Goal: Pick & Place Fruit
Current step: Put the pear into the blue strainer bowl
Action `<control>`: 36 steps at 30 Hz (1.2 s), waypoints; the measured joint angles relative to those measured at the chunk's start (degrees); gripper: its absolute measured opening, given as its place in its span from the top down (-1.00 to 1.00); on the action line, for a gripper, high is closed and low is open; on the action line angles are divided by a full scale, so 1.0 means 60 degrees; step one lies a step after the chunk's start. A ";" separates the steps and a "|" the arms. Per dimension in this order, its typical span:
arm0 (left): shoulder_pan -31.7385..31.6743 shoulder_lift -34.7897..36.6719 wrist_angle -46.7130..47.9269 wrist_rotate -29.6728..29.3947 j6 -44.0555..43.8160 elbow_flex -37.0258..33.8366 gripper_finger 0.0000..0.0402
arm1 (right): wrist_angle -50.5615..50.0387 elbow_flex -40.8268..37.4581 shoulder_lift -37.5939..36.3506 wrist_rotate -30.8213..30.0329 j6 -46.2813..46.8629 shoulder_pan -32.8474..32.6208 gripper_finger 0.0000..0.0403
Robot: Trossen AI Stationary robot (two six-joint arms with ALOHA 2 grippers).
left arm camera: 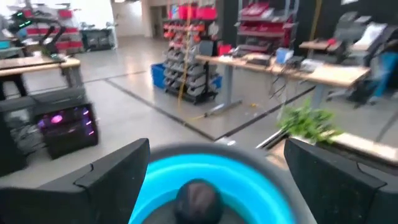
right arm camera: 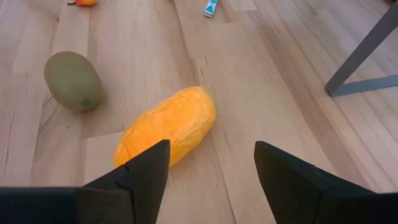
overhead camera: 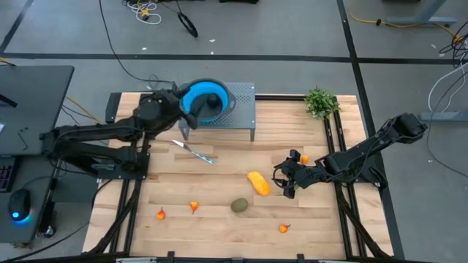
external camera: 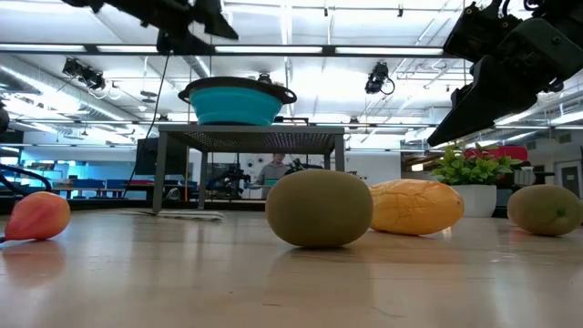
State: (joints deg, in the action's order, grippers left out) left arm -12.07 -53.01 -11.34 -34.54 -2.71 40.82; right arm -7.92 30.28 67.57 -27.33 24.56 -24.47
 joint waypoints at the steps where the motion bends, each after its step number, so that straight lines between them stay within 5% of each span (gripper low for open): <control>1: 0.0181 0.0142 0.0033 0.0128 -0.0013 0.0000 -0.90 | 0.0000 0.0000 0.0000 0.0000 0.0000 0.0000 -0.22; 9: 0.2074 0.0534 0.1948 0.3089 -0.1582 0.0000 -0.90 | 0.0000 0.0000 0.0000 0.0004 0.0004 0.0000 -0.22; 12: 0.2907 0.0288 0.2836 0.3350 -0.2421 -0.0012 -0.90 | 0.0000 0.0000 0.0000 0.0004 0.0007 0.0000 -0.22; 28: 0.6250 -0.2081 0.3608 -0.0066 -0.5759 -0.0608 -0.90 | 0.0228 -0.0007 0.0000 -0.0186 -0.0576 0.0018 -0.22; 36: 0.7867 -0.3783 0.3127 -0.1606 -0.8560 -0.0605 -0.90 | 0.0540 -0.0007 0.0000 -0.0655 -0.1571 0.0018 -0.22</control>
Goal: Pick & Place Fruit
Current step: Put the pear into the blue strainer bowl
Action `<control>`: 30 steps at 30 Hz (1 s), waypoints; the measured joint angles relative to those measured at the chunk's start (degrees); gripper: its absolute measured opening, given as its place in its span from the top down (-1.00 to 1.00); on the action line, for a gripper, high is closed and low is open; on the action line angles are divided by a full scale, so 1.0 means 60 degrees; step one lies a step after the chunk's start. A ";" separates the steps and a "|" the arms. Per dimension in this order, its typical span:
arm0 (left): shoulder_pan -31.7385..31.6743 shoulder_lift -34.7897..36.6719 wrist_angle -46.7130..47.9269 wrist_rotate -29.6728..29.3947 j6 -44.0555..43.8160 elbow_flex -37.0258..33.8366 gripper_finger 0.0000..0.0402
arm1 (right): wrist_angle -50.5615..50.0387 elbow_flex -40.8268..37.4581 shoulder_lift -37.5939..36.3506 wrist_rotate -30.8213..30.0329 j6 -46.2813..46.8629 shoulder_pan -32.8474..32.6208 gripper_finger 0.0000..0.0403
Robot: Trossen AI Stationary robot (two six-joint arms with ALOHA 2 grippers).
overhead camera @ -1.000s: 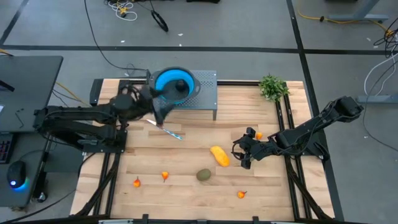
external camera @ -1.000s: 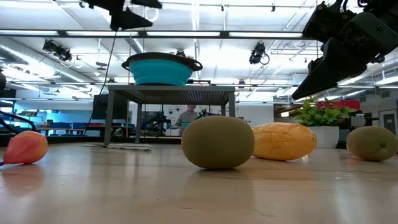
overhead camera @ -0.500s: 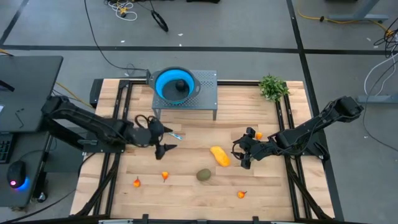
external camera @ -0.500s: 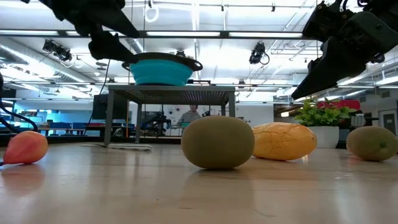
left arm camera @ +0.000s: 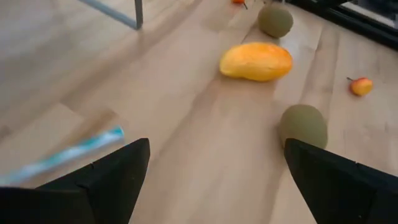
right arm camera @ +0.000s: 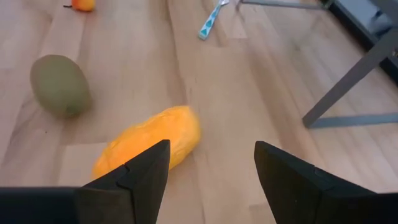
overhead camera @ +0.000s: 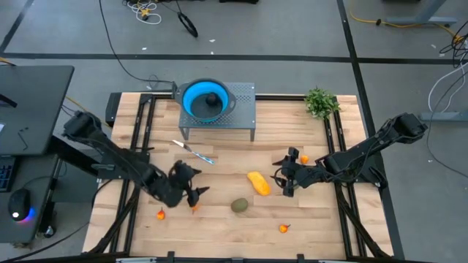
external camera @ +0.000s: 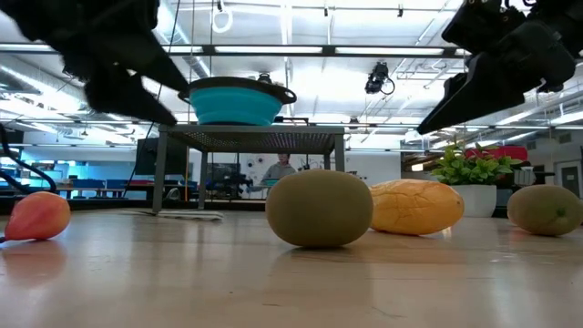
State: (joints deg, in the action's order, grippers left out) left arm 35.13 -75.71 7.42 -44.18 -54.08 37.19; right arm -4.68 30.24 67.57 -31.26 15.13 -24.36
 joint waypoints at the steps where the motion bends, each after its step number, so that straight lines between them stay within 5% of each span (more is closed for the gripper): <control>1: 0.0197 -0.0207 -0.0070 -0.0201 -0.0390 0.0000 -0.90 | 0.0043 0.0000 0.0000 -0.0033 -0.0111 0.0000 -0.22; 6: 0.1122 -0.1184 -0.0419 -0.0915 -0.2320 0.0007 -0.88 | 0.0118 0.0000 0.0000 0.0072 -0.0272 0.0000 -0.22; 13: 0.1942 -0.2657 -0.0504 -0.0883 -0.4902 0.0324 -0.77 | 0.0182 -0.0051 0.0000 0.1666 0.0127 -0.0086 -0.22; 20: 0.2026 -0.3272 -0.0068 -0.0648 -0.5123 0.1274 -0.74 | 0.0662 -0.0890 0.0000 0.2003 0.0764 -0.0565 -0.22; 30: 0.2063 -0.3342 0.2726 0.0413 -0.6618 0.1996 -0.74 | 0.1188 -0.1627 0.0004 0.1992 0.1657 -0.1527 -0.22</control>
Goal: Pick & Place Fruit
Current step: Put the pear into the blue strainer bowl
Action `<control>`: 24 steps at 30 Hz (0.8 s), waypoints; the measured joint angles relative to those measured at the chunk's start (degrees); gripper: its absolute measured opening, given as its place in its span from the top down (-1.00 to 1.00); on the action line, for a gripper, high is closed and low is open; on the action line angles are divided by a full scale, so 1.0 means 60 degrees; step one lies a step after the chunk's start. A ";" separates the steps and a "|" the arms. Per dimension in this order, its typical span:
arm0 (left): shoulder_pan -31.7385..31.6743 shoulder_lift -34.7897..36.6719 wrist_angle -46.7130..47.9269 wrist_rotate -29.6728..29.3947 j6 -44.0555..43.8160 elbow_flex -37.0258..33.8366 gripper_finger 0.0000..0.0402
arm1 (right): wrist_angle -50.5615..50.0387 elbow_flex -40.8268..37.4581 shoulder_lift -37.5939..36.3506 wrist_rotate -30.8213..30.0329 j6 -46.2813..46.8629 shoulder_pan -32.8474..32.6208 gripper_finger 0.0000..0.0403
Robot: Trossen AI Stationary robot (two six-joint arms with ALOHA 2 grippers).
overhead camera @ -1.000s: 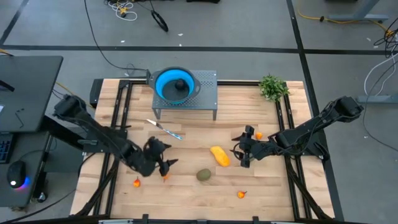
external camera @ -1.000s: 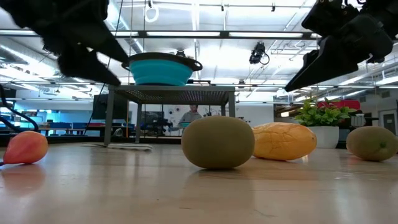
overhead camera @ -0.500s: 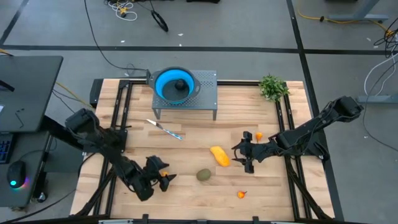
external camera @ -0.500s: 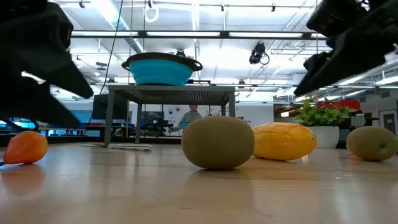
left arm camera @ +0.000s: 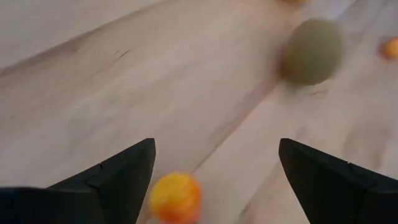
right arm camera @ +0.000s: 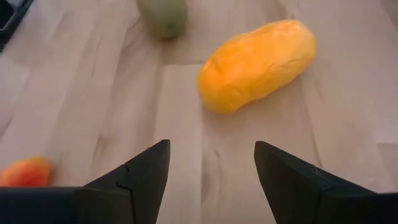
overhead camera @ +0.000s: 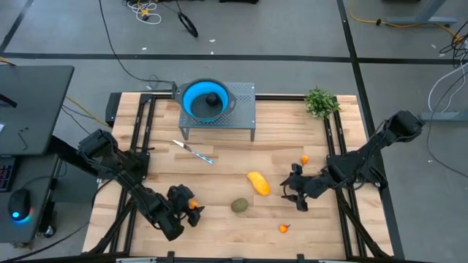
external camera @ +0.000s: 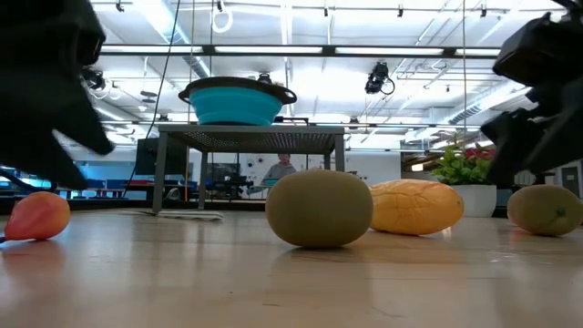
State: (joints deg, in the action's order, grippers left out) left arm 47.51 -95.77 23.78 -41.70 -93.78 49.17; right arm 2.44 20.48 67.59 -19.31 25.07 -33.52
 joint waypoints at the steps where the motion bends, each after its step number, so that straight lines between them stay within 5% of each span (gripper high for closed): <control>1: 0.0000 0.0000 0.0359 0.0152 -0.0319 0.0000 -0.74 | 0.0079 -0.0024 0.0000 -0.0001 0.0015 -0.0064 -0.22; 12: 0.0004 0.0000 -0.0156 0.0821 -0.0508 -0.0007 -0.74 | 0.0786 -0.0286 0.0000 -0.0011 0.0027 -0.0363 -0.22; 24: 0.0004 -0.0272 0.1170 0.1832 -0.1652 -0.0014 -0.74 | 0.0917 -0.0286 0.0000 -0.0015 0.0027 -0.0363 -0.22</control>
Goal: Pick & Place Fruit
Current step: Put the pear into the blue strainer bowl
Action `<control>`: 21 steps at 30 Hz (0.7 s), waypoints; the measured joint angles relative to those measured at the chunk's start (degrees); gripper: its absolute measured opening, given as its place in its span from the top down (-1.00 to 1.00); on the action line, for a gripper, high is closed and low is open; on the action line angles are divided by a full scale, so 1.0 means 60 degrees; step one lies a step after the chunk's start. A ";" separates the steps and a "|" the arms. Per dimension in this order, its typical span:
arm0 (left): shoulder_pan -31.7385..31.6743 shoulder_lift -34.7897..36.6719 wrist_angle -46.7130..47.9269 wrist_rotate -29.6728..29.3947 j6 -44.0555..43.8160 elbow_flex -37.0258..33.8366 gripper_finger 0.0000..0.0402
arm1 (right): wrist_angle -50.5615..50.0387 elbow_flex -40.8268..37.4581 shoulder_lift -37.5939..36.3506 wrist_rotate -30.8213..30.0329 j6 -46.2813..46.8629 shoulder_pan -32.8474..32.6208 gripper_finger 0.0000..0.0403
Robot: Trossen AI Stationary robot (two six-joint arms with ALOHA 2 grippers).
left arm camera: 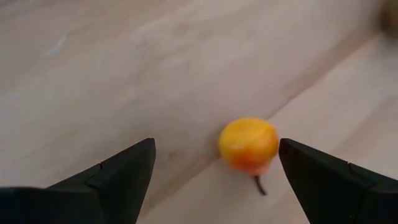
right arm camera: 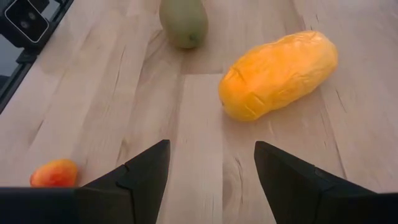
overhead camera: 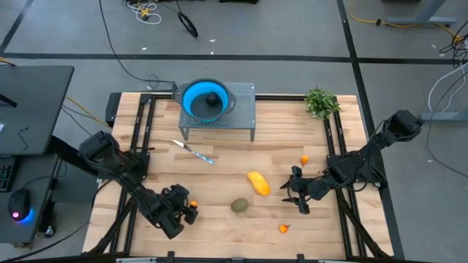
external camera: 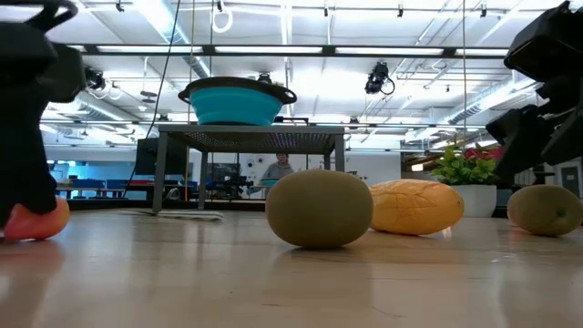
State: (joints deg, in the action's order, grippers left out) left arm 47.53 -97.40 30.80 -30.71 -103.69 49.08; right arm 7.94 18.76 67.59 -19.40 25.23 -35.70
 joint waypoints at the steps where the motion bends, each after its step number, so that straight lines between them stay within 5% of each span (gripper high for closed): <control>1: 0.0000 -0.0101 -0.0060 0.0007 -0.0003 0.0010 -0.74 | -0.0003 0.0000 0.0000 0.0004 0.0001 0.0000 -0.22; 16: 0.0073 -0.0624 0.0942 0.0339 -0.0627 0.0830 -0.73 | -0.0004 -0.0002 0.0000 0.0004 -0.0033 0.0000 -0.22; 21: 0.0080 -0.0653 0.1017 0.0336 -0.0686 0.0838 -0.59 | -0.0011 -0.0002 0.0000 0.0004 -0.0033 0.0000 -0.22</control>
State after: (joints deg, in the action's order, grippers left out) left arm 48.01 -101.32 36.90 -28.69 -107.81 54.11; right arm 7.88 18.76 67.59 -19.38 25.04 -35.70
